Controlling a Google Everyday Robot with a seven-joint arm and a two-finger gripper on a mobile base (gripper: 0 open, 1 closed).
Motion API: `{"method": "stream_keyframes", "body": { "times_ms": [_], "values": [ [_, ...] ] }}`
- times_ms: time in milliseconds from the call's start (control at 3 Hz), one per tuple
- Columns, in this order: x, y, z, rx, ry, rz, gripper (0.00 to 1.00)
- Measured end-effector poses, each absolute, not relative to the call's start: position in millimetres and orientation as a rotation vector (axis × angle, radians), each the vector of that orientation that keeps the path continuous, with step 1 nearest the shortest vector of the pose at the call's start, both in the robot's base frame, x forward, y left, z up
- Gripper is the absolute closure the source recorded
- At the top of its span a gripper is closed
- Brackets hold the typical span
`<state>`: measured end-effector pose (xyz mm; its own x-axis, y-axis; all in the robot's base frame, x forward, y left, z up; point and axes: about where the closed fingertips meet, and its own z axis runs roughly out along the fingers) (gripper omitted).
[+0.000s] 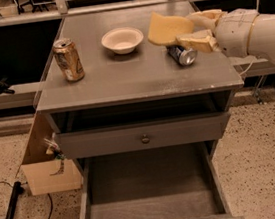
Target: Pick sponge from middle drawer and place on counter
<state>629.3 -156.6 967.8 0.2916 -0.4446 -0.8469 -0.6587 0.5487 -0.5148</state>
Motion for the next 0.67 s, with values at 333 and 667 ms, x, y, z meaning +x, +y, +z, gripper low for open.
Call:
{"method": "stream_keyframes", "body": {
  "times_ms": [333, 667],
  "values": [
    [643, -152, 963, -1.055, 1.356, 0.187, 1.00],
    [652, -145, 952, -1.060, 1.380, 0.202, 1.00]
  ]
}}
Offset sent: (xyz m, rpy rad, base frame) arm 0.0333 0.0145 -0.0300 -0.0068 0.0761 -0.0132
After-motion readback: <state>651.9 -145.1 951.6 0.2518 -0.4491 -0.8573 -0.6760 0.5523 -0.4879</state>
